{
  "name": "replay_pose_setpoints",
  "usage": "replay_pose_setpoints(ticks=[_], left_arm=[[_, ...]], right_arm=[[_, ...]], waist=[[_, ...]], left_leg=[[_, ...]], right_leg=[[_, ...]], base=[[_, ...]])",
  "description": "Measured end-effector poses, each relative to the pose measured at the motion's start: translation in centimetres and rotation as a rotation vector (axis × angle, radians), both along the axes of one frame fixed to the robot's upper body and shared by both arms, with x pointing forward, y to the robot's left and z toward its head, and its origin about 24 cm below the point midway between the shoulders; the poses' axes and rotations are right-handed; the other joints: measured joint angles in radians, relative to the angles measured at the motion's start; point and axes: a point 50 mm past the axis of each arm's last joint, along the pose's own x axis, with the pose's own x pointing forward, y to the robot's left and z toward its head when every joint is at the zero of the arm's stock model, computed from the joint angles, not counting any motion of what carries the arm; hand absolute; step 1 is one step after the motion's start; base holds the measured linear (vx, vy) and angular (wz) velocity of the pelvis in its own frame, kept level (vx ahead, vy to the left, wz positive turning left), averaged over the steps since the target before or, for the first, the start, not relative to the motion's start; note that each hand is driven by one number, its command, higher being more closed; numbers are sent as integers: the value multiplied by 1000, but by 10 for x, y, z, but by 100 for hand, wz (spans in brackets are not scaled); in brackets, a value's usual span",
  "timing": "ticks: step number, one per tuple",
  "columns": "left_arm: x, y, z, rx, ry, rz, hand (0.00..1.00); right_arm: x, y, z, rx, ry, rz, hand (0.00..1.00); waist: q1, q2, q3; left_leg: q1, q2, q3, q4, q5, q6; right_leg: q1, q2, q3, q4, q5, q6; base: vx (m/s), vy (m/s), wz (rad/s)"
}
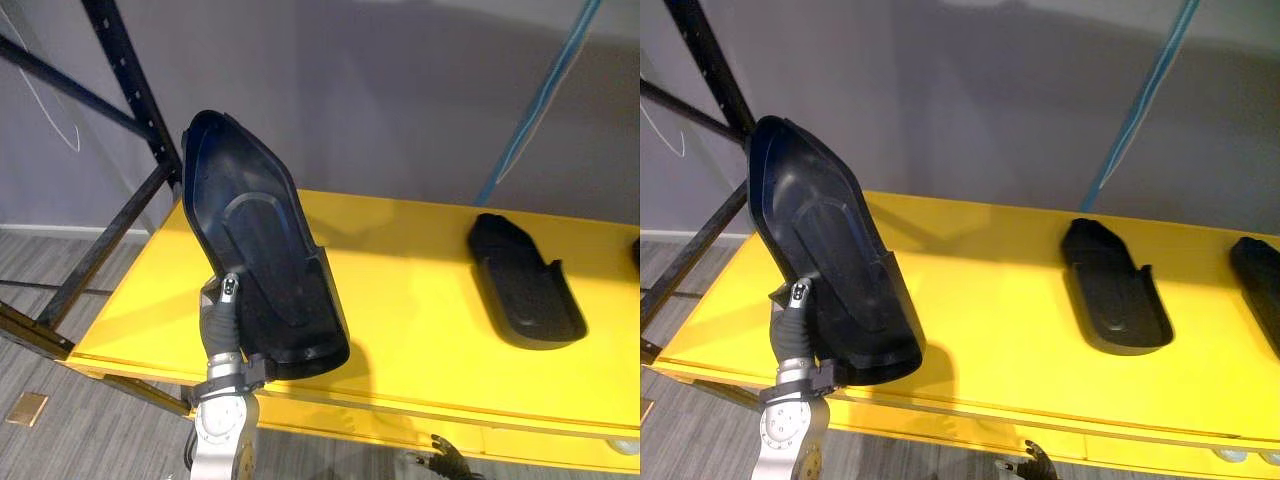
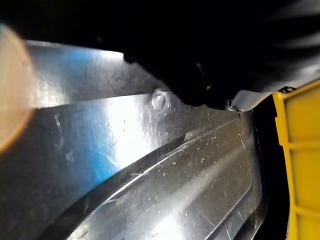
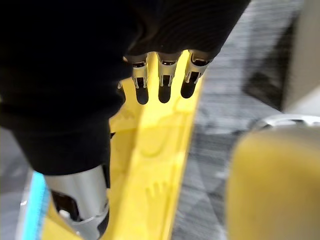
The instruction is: Walk over and take plastic housings, then place them on the shelf
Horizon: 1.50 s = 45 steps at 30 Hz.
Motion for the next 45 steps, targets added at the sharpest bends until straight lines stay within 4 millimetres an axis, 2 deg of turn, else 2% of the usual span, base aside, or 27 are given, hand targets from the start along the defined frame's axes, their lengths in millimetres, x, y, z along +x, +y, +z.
replay_pose_setpoints(ticks=[1,4,5,7,8,9,10,11,12,15,16,18,22,27,30,34,38,41,45], left_arm=[[2,1,-5,22,24,-8,100],[6,-7,-8,30,37,-54,100],[7,-12,-9,32,38,-75,100],[7,-19,-15,28,66,-102,100],[7,-20,-17,26,75,-106,100],[8,-21,-22,25,100,-111,100],[9,-22,-25,24,112,-116,100],[9,-26,-25,18,118,-116,100],[9,-28,-25,9,114,-116,100],[11,-32,-22,14,101,-127,100],[11,-34,-23,11,116,-130,100],[10,-37,-24,15,122,-153,100],[10,-36,-23,32,119,-149,100],[10,-34,-26,47,132,-145,100],[12,-25,-34,115,171,-130,100],[28,-6,-43,206,238,-66,100],[48,9,-43,263,264,-5,100],[60,23,-42,281,287,73,100],[76,36,-40,289,320,132,100]], right_arm=[[3,6,0,17,-7,2,0],[5,15,0,40,-15,0,0],[9,15,1,40,-24,4,0],[13,10,3,27,-40,6,0],[15,9,4,28,-46,3,0],[16,10,5,37,-57,-7,0],[16,10,5,40,-60,-12,0],[13,9,5,42,-57,-19,0],[13,8,5,44,-56,-25,0],[13,7,5,54,-60,-55,0],[13,6,5,56,-64,-71,0],[8,4,5,55,-60,-108,0],[0,-1,3,47,-45,-146,0],[-2,1,2,52,-35,-146,0],[-3,2,0,56,-24,-142,0],[-1,3,1,56,-28,-137,0],[-1,2,1,57,-28,-134,0],[0,0,1,52,-31,-125,0],[-2,-7,2,37,-27,-121,0]], waist=[[2,2,1],[7,4,6],[14,9,9],[8,31,26],[10,39,36],[1,39,38],[-5,36,37],[-2,36,36],[0,36,31],[-2,37,37],[-6,43,39],[-1,39,39],[-2,32,13],[7,33,4],[8,34,0],[-3,35,-1],[-9,36,-2],[-34,41,-6],[-43,40,-8]], left_leg=[[-1,-10,1,9,-8,14],[-20,-32,12,56,-39,53],[-41,-36,28,83,-51,68],[-31,-50,59,73,-58,91],[-18,-52,74,70,-58,97],[4,-52,80,59,-56,104],[17,-53,81,51,-54,106],[37,-66,94,46,-55,106],[35,-70,100,47,-56,105],[11,-80,100,50,-39,91],[13,-71,96,47,-33,91],[58,-54,96,25,-28,83],[83,-52,107,-24,-9,72],[119,-57,117,-101,29,81],[168,-64,139,-176,66,85],[179,-76,156,-247,121,92],[207,-89,161,-323,179,93],[207,-89,152,-331,191,96],[205,-91,154,-331,188,94]], right_leg=[[8,-2,-16,-25,68,8],[-21,-31,0,1,139,11],[-59,-40,18,40,160,-17],[-122,-48,61,103,191,-72],[-146,-44,89,148,148,-53],[-178,29,183,268,21,-23],[-184,73,204,314,-38,-26],[-184,148,213,335,-138,-55],[-179,149,214,315,-151,-78],[-127,156,242,181,-196,-71],[-119,166,239,176,-194,-74],[-79,186,240,166,-191,-79],[-64,195,245,130,-175,-92],[-36,203,249,60,-112,-97],[-16,207,254,16,-72,-102],[-20,206,264,-38,-31,-96],[-24,204,259,-57,-30,-94],[-26,204,248,-57,-30,-93],[-29,205,258,-59,-29,-98]], base=[[-35,423,4],[-35,248,-6],[-65,240,-29],[-82,238,-43],[-87,178,-41],[-63,65,-21],[-68,2,-18],[-31,-55,-14],[-15,-49,-18],[-20,-83,-4],[-9,-130,3],[24,-117,0],[24,-17,-5],[-4,37,-3],[-38,58,-17],[-109,38,-10],[-152,8,-3],[-218,-1,7],[-100,26,-2]])
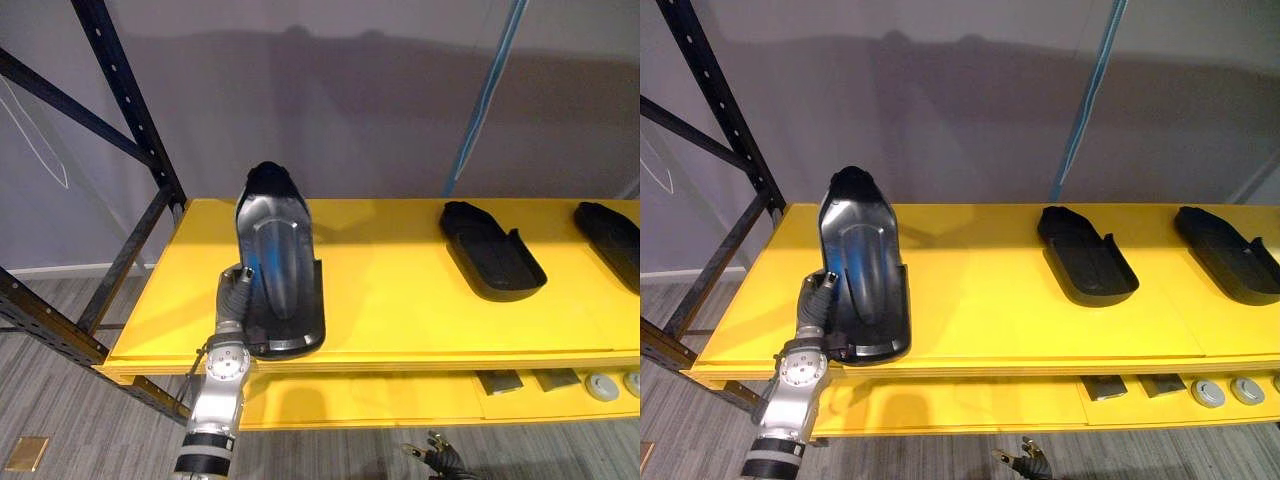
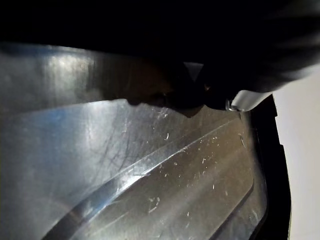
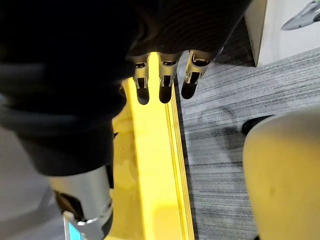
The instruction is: Walk over and take plastic housings, then place them on the shelf
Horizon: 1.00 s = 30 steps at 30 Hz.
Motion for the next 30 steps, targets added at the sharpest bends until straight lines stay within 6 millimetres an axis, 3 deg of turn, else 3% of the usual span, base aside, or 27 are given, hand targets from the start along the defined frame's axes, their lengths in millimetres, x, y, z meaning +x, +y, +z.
replay_pose_setpoints(ticks=[5,9,18,19,25,30], left_arm=[[22,12,2,42,54,46,100],[34,17,12,54,44,69,100],[61,16,23,62,70,73,100],[62,16,23,63,77,74,0],[64,19,8,52,164,89,0],[65,22,11,27,157,110,0]], right_arm=[[-20,-8,-4,-24,58,10,0],[-34,-10,-7,-28,100,5,0],[-36,-12,-8,-46,121,54,0],[-36,-12,-8,-46,120,56,0],[-31,-11,-7,-48,105,64,0],[-31,-10,-7,-50,103,61,0]], waist=[[-20,-2,-3],[-24,-2,-4],[-64,-3,-3],[-67,-3,-2],[-72,-8,28],[-71,-13,35]], left_leg=[[-22,-8,-2,0,-5,-8],[-24,-7,8,4,-6,-8],[-28,-2,12,5,-6,-8],[-28,-2,14,5,-6,-8],[-33,-2,19,4,-7,-8],[-30,-1,17,0,-7,-8]], right_leg=[[-6,1,20,-31,8,-10],[-4,3,31,-44,18,4],[-4,11,38,-53,28,-10],[-5,11,39,-55,31,-14],[-16,10,40,-68,36,-11],[-17,10,43,-68,39,-6]], base=[[16,30,2],[112,4,-8],[51,-7,-3],[-40,13,-6],[-93,15,-5],[-85,20,-1]])
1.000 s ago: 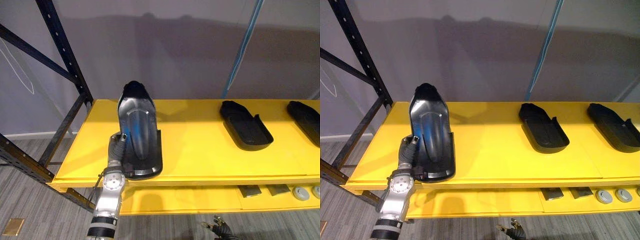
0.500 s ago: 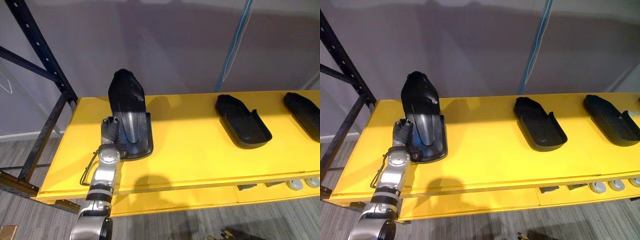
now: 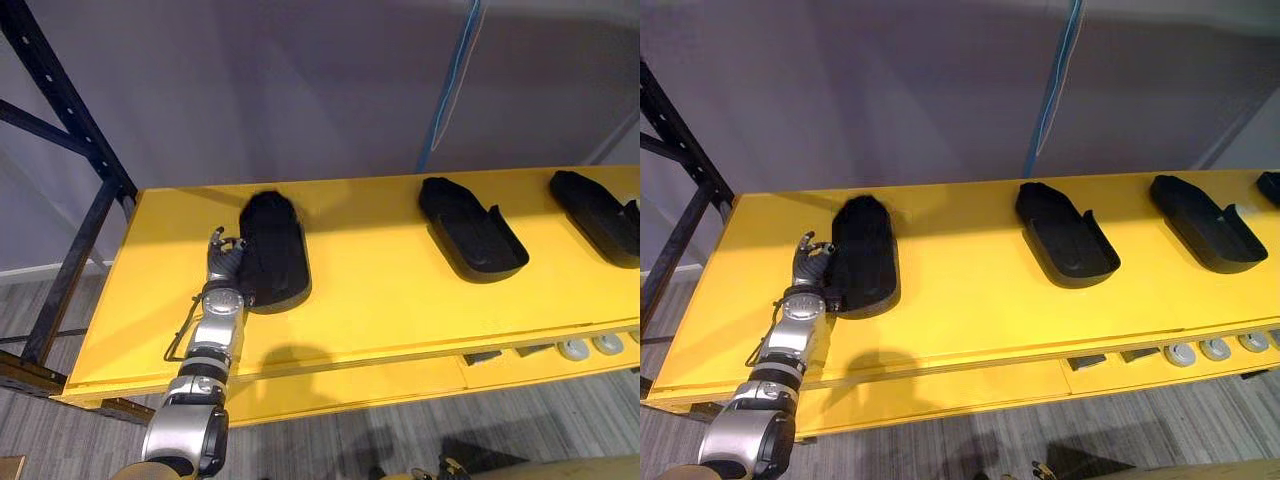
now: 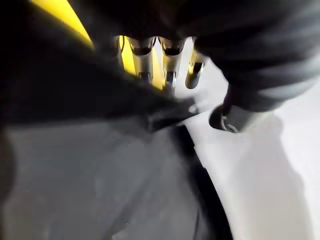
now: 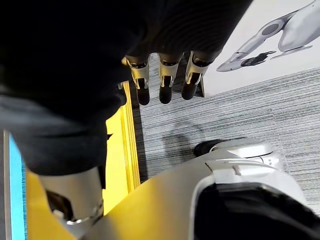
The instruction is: Walk over and take plastic housings, then place them on the shelf
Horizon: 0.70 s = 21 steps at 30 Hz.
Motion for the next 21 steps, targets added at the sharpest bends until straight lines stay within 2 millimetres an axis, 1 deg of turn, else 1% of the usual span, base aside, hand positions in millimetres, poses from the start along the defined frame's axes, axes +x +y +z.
replay_pose_setpoints(ticks=[13,16,21], left_arm=[[0,0,3,-4,-13,4,0],[2,-2,13,2,-58,-7,0],[2,-10,47,22,-225,-39,0]], right_arm=[[0,0,0,0,-2,1,0],[1,0,0,0,-3,2,0],[3,0,0,0,-7,6,0]], waist=[[4,0,5],[4,-2,9],[6,-4,21]], left_leg=[[6,0,-12,4,0,0],[6,0,-14,4,1,0],[10,0,-27,4,1,0]], right_leg=[[31,2,-11,-16,1,1],[31,2,-13,-15,1,1],[36,1,-26,-15,0,0]], base=[[10,2,3],[-12,3,1],[-47,7,7]])
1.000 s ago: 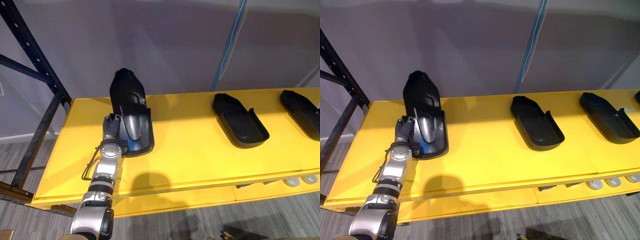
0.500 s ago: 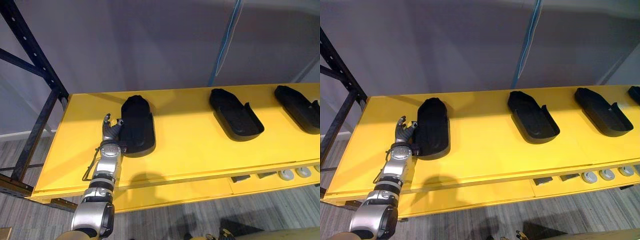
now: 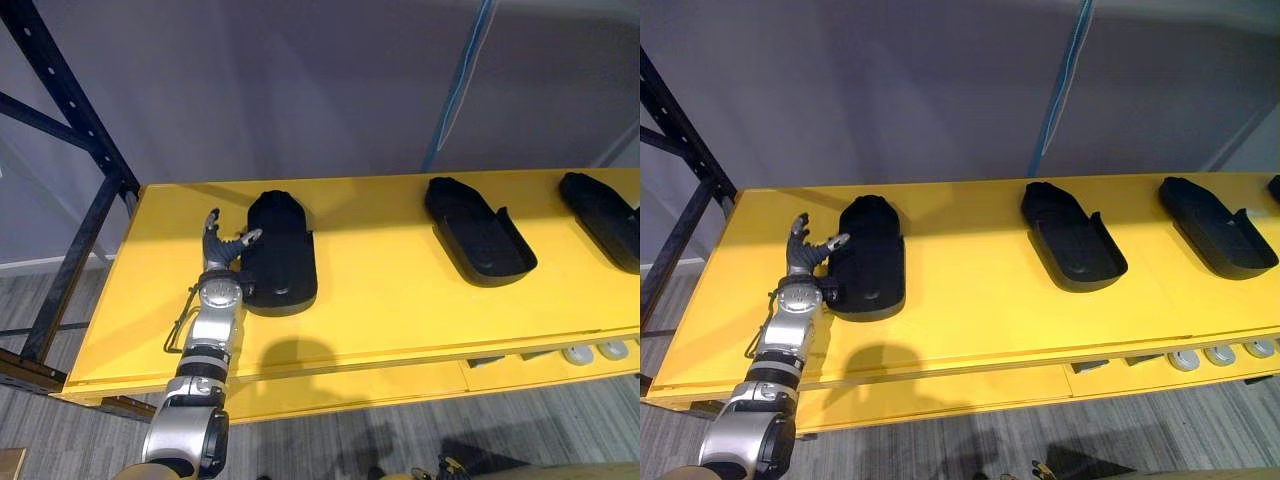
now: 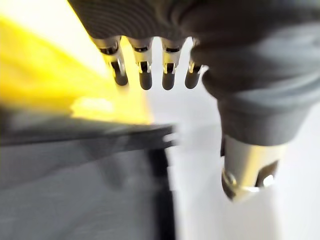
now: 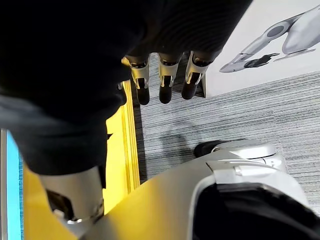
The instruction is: Walk over and take plastic housings, then place them on the shelf
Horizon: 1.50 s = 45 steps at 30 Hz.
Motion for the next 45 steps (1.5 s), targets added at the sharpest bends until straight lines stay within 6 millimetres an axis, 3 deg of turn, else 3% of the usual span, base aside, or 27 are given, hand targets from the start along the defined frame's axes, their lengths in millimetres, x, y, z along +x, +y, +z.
replay_pose_setpoints(ticks=[8,12,15,16,20,23,27,37,45], left_arm=[[-29,-26,46,10,-311,-86,0],[-59,-45,51,4,-415,-178,0],[-86,-70,39,1,-416,-309,0],[-97,-80,31,16,-400,-360,100],[-129,-108,-18,57,-212,-518,100],[-146,-110,-48,74,-84,-551,100],[-158,-109,-73,101,35,-567,100],[-155,-93,-103,106,178,-476,100],[-137,-82,-109,130,210,-400,100]], right_arm=[[1,0,0,-5,3,19,0],[-1,-1,-1,-3,16,18,0],[-2,0,-1,-2,17,17,0],[-2,0,-2,-1,17,17,0],[-4,0,-2,-3,23,17,0],[-6,0,-3,-9,26,15,0],[-12,0,-4,-27,43,19,0],[-19,0,-5,-43,67,42,0],[-20,0,-5,-49,75,56,0]], waist=[[20,0,1],[31,0,0],[34,1,-1],[46,2,-2],[55,5,-5],[62,7,-12],[86,6,-30],[104,5,-67],[104,5,-73]], left_leg=[[9,0,-4,-3,0,0],[16,2,15,0,1,0],[23,6,23,0,0,0],[23,9,34,0,0,0],[40,10,46,-4,0,0],[41,10,45,-4,1,1],[42,9,44,-4,2,2],[38,8,28,-4,1,0],[39,9,18,-4,1,-1]], right_leg=[[11,0,-4,-1,-1,-2],[12,1,23,8,-1,-1],[7,5,36,20,-1,-2],[-4,7,49,28,-1,-1],[-6,8,54,42,-2,-1],[-6,8,51,44,-5,-4],[-5,6,49,45,-8,0],[6,3,28,32,-8,10],[24,4,18,17,-8,10]], base=[[-7,2,1],[-1,11,-13],[-45,4,-11],[-74,11,-22],[-84,8,-9],[-99,19,2],[-47,15,2],[11,1,3],[6,-2,5]])
